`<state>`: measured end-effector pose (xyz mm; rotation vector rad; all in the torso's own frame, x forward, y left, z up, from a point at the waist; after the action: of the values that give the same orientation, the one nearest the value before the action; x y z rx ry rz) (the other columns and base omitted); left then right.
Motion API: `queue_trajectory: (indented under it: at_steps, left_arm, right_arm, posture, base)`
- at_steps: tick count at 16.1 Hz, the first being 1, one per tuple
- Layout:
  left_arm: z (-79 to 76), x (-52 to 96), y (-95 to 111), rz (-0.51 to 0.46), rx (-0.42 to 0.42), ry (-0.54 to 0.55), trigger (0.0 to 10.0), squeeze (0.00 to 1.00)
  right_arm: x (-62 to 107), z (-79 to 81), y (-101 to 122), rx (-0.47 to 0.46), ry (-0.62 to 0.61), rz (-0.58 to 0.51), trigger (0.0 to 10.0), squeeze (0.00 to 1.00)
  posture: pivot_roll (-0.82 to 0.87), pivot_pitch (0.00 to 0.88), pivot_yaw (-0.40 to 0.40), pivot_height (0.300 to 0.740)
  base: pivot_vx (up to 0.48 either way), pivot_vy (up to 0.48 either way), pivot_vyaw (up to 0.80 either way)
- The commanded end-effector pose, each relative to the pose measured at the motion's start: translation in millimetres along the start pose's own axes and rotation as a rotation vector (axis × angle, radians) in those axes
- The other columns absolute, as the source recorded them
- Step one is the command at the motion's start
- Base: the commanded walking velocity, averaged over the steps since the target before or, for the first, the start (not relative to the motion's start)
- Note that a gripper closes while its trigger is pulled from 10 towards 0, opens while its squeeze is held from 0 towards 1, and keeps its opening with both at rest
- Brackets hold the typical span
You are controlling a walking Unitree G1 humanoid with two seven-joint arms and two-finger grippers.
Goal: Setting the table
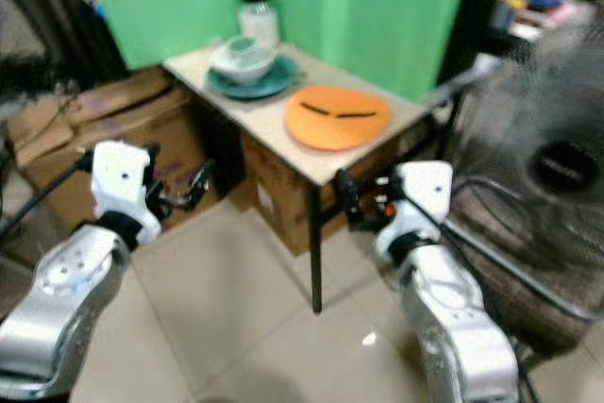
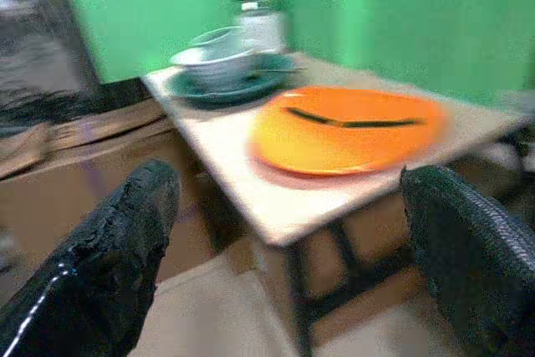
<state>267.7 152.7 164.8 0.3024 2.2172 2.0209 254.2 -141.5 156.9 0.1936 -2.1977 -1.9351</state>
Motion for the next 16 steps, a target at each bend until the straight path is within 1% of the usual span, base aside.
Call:
queue_trajectory:
  at_steps: [1,2,3,6,16]
  left_arm:
    - [-1.5,-1.2,1.1,-0.003,-0.004,-0.005,10.0,0.00]
    - [-1.9,-0.9,1.1,-0.003,-0.004,-0.007,10.0,0.00]
    - [-1.7,-0.8,1.1,-0.002,-0.003,-0.008,10.0,0.00]
    - [-1.5,-0.5,1.4,-0.002,-0.001,-0.011,10.0,0.00]
    - [-2.5,-2.1,2.0,-0.002,-0.006,-0.019,10.0,0.00]
  right_arm:
    - [0.3,-3.8,-0.6,0.008,-0.019,0.014,10.0,0.00]
    - [0.1,-3.2,-1.7,0.000,-0.020,0.021,10.0,0.00]
    - [-0.2,-3.1,-2.4,-0.013,-0.019,0.025,10.0,0.00]
    - [-0.8,-4.0,-2.9,-0.007,-0.024,0.028,10.0,0.00]
    - [-2.7,-4.3,-1.5,-0.005,-0.025,0.022,10.0,0.00]
  posture:
    - [0.14,0.000,0.060,0.740]
    - [0.14,0.000,0.061,0.740]
    - [0.14,0.000,0.061,0.740]
    - [0.14,0.000,0.061,0.740]
    - [0.14,0.000,0.058,0.740]
  base:
    - [0.289,0.000,0.00]
    - [0.292,0.000,0.00]
    - [0.296,0.000,-0.80]
    - [0.311,0.000,-0.79]
    - [0.316,0.000,0.00]
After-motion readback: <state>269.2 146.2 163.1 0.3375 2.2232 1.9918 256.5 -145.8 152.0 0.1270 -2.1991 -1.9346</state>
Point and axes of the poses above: a point about 5 cm out from each wrist's last joint towards the gripper, its own x axis pointing back from the gripper into the wrist, its own y axis along the axis of the wrist's last joint, z = x × y, the point moved 1 cm from there along -x, pointing out of the wrist towards the gripper, and after that the axes turned 14 degrees about x, right-handed, at the moved point
